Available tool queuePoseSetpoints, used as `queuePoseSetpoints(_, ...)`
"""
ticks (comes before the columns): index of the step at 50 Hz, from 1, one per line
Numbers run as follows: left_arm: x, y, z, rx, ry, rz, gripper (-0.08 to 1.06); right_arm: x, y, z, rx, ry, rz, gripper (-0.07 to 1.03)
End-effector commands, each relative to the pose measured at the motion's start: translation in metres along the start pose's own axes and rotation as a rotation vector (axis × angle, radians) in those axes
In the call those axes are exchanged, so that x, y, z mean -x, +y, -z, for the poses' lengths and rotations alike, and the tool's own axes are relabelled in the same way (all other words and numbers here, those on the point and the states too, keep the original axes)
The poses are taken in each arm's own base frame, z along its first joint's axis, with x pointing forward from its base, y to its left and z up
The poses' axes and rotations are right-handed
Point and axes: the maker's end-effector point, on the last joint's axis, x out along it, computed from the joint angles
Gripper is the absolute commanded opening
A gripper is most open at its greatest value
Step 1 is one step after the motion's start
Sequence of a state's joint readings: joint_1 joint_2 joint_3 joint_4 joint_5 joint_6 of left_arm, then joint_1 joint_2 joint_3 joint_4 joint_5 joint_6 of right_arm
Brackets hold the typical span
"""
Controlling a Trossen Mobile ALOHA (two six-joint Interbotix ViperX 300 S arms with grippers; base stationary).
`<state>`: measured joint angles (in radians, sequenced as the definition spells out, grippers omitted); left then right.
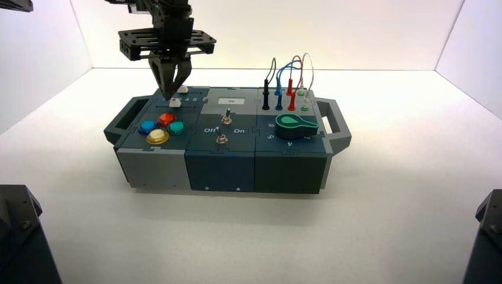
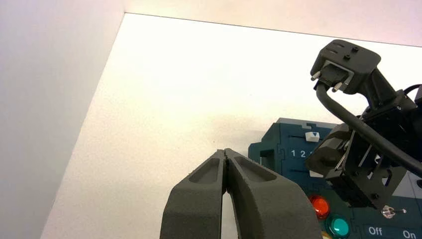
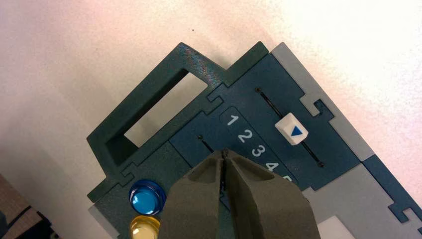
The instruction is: Move the bottom slider to position 4.
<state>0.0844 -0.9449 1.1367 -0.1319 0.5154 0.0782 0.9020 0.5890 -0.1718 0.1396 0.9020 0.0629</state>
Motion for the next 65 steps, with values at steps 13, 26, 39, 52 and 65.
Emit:
queuePoseSetpoints(13,0.0028,0.0009,-0.0117,-0.002,-0.026,-0.005,-0.03,0.0133,0.0032,-0.0073,0.002,-0.031,-0.008,-0.02)
queuePoseSetpoints(26,0.0028,0.001,-0.0115,-0.003,-0.025,-0.005,-0.03,0.0097,0.001,-0.0021,0.001,-0.017,-0.004,-0.02)
queuePoseSetpoints(39,0.0028,0.0009,-0.0117,-0.002,-0.026,-0.005,-0.03,0.0093,0.0019,-0.0014,0.002,-0.015,-0.006,-0.02)
queuePoseSetpoints(52,0.0031,0.0009,-0.0124,-0.002,-0.028,-0.004,-0.03,0.0093,0.0019,-0.0014,0.0,-0.015,-0.006,-0.02)
queuePoseSetpoints(65,0.0031,0.001,-0.0121,-0.003,-0.026,-0.005,-0.03,0.0093,0.0017,-0.0014,0.001,-0.015,-0.005,-0.02)
